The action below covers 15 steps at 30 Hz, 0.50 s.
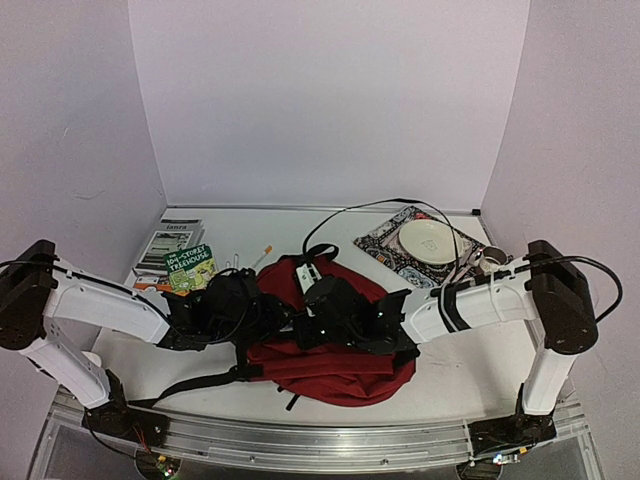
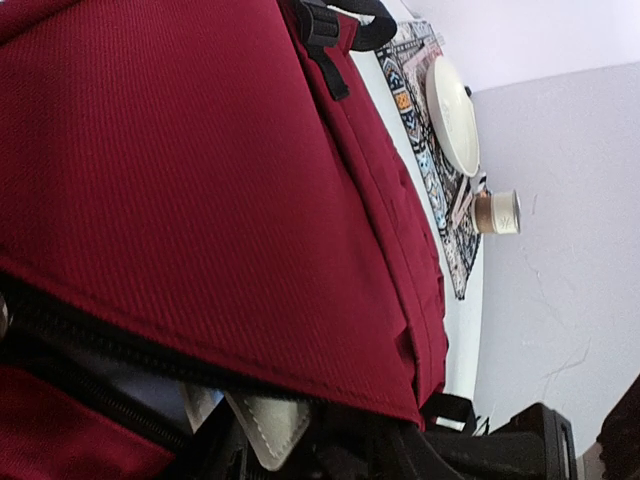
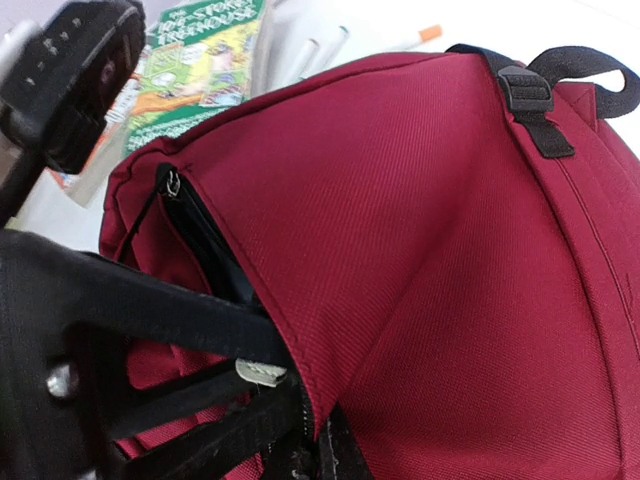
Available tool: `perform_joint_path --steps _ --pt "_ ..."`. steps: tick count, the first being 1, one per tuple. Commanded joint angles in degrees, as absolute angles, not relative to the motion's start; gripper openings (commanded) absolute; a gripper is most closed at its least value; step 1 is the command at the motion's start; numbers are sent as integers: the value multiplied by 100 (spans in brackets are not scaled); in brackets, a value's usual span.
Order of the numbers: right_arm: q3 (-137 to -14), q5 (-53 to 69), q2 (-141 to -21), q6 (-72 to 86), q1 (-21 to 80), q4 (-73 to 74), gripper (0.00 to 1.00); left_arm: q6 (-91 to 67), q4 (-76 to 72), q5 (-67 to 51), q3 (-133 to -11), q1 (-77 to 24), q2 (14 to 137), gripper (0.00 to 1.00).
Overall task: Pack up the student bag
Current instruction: Adjust the card case in the pocket on the back of the bag.
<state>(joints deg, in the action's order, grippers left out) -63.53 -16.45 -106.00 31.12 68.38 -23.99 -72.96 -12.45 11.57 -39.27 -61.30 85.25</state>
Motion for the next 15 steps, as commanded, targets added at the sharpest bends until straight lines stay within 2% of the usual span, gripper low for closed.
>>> perform_joint_path --steps 1,9,15 --pt "-6571 -1938 -10542 2871 6818 -2462 0 -6805 -1791 448 -3995 -6243 8247 45" --pt "-6140 -2174 -10168 2541 6650 -2214 0 -6357 -1459 506 -3413 -6236 7128 63" --pt "-5991 -2037 -10071 2334 6559 -2068 0 -5640 849 1469 -4173 -6203 6652 70"
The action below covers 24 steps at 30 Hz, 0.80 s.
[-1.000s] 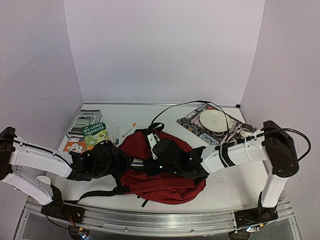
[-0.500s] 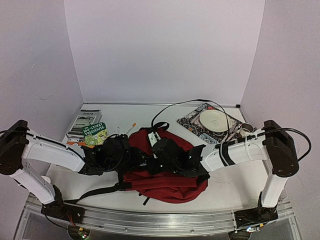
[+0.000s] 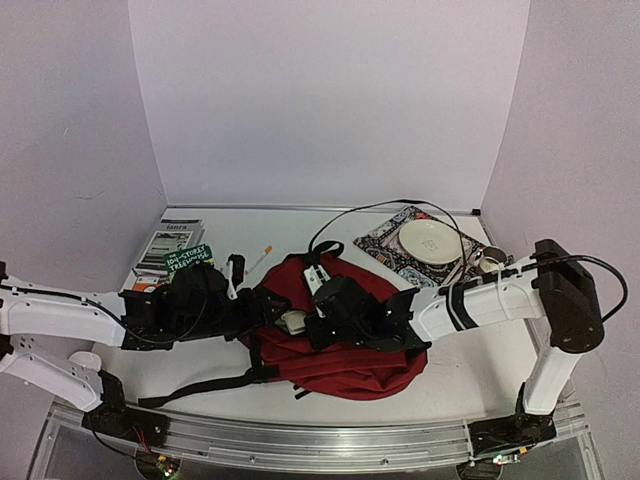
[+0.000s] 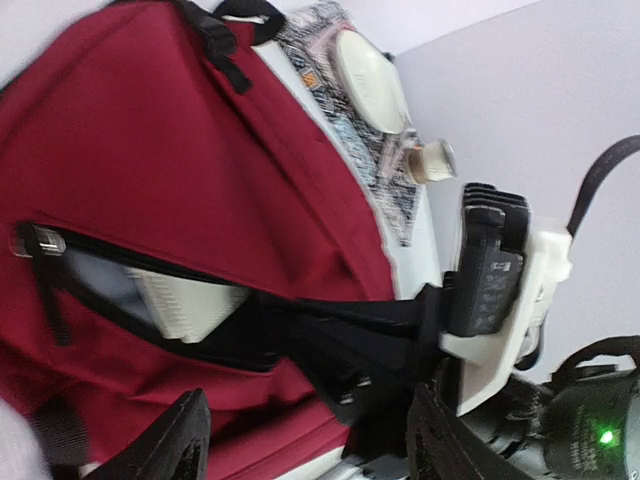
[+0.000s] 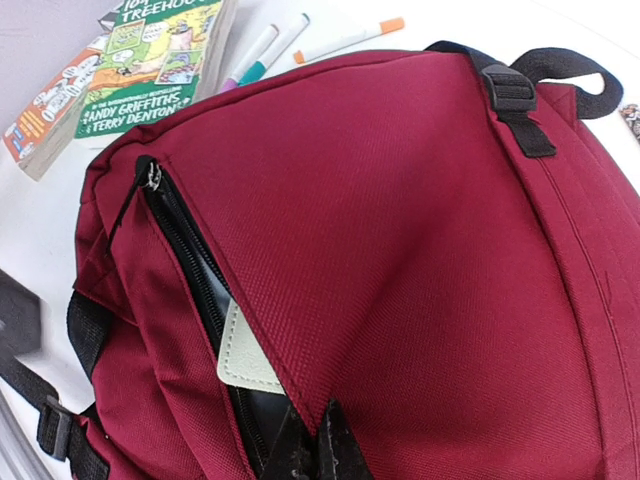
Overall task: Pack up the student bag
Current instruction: Adjust the card case in the pocket on the back of the bag, then hold the pocket on the back of the student bag.
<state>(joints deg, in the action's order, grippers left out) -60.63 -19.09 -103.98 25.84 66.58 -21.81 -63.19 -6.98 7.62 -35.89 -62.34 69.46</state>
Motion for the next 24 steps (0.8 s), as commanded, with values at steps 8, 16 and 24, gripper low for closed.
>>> perform_joint_path --steps 8,16,24 --pt "-5858 -1774 -9907 2004 6495 -2048 0 -5051 1434 361 -4184 -4718 6686 75" --pt "-5784 -1506 -9843 1824 6491 -2057 0 -4777 373 -1515 -4055 -3799 7452 76" --pt "-5619 -1298 -9768 1622 6487 -2265 0 -4602 -292 -2496 -4177 -3365 8273 67"
